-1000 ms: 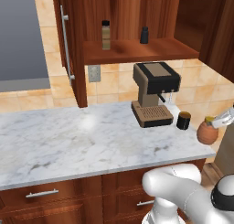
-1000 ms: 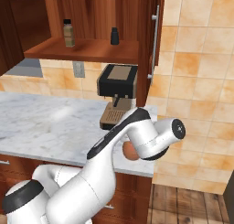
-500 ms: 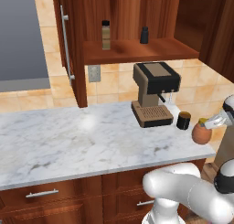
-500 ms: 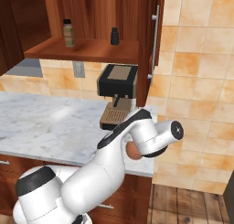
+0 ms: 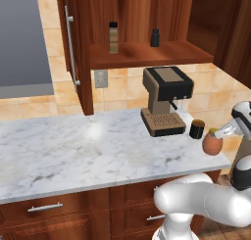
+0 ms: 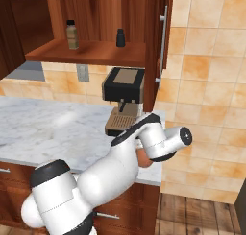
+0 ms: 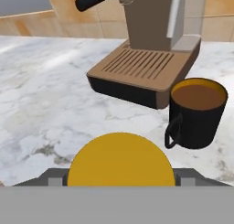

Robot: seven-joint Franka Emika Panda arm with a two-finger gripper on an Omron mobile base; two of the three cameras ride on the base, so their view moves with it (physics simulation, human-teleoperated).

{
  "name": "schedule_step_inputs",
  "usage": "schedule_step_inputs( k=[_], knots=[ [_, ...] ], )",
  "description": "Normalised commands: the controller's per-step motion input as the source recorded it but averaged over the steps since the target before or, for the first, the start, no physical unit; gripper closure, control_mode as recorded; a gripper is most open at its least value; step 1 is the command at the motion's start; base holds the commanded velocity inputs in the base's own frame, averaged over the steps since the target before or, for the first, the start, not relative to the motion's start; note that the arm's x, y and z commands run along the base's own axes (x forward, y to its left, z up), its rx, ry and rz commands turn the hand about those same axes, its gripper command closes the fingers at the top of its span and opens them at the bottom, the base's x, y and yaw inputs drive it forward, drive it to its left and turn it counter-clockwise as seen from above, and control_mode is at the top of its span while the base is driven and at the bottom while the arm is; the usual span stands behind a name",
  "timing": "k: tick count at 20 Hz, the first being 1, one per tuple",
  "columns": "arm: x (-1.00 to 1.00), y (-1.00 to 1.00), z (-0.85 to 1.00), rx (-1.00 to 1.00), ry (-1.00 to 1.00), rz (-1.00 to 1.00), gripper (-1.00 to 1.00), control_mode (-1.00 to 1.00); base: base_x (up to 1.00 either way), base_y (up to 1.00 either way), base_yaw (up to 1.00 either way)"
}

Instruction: Pick the cinnamon and honey bottle from the cabinet and place them next to the mug.

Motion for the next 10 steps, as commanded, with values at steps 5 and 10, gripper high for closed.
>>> schedule_step_inputs(
  k=[5,10],
  knots=[
    [0.18,0.00,-0.23,0.00,0.02,0.00,1.00,-1.00,0.00,0.00,0.00],
    [0.24,-0.02,-0.06,0.00,0.00,0.00,1.00,-1.00,0.00,0.00,0.00]
  ],
)
